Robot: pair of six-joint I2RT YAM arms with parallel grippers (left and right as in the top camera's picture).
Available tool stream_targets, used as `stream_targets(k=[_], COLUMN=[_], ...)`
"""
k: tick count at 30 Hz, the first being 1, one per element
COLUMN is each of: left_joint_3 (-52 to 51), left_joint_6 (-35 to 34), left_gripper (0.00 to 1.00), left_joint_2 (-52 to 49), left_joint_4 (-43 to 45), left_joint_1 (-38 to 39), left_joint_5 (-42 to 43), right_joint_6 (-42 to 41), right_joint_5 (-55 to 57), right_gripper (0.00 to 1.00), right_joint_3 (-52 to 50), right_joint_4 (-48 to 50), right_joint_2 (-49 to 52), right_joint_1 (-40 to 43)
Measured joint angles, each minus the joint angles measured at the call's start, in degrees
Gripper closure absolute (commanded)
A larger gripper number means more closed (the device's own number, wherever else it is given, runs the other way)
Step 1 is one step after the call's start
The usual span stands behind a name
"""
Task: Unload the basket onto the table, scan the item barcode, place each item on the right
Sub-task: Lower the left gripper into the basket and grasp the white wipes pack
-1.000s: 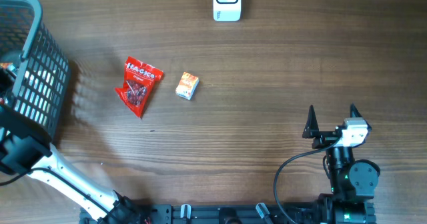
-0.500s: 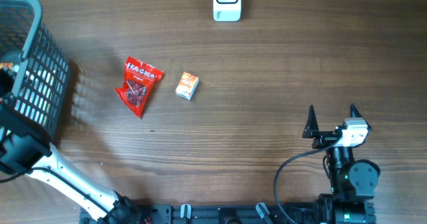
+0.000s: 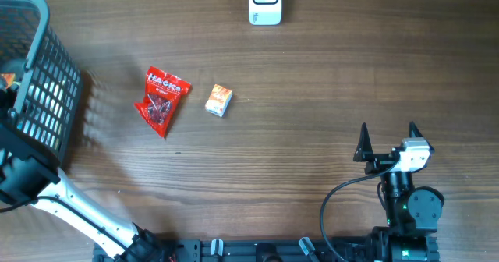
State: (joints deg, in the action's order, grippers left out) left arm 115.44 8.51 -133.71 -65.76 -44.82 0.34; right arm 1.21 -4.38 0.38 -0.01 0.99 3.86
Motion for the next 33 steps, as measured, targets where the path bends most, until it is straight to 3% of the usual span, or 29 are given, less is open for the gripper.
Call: stream_targets(k=[1,2,17,27,33], left_joint_3=[0.0,0.0,0.04,-0.22,-0.22], left_joint_6=[0.26,0.42,-0.7,-3.45,-4.81], left_gripper=[0.79,0.96,0.96,0.96,0.96], left_joint_2=[0.0,0.02,2.49,18.45,22.86], left_joint_4=[-0.09,-0.17,-1.95,-0.81,-0.7], left_joint_1=[0.0,0.0,0.02,0.02,0.02], left_joint_5=[0.0,-0.02,0.02,0.02,0.04], right_joint_6=[0.0,0.02,0.0,0.0,0.0], right_joint_5=[0.0,0.0,0.0,0.0,0.0], right_gripper=[0.0,0.0,0.0,0.0,0.0], right_joint_3=[0.0,0.0,0.0,0.0,0.0], right_joint_4=[0.0,0.0,0.0,0.0,0.0], right_joint_2=[0.0,0.0,0.0,0.0,0.0], right_joint_1=[0.0,0.0,0.0,0.0,0.0])
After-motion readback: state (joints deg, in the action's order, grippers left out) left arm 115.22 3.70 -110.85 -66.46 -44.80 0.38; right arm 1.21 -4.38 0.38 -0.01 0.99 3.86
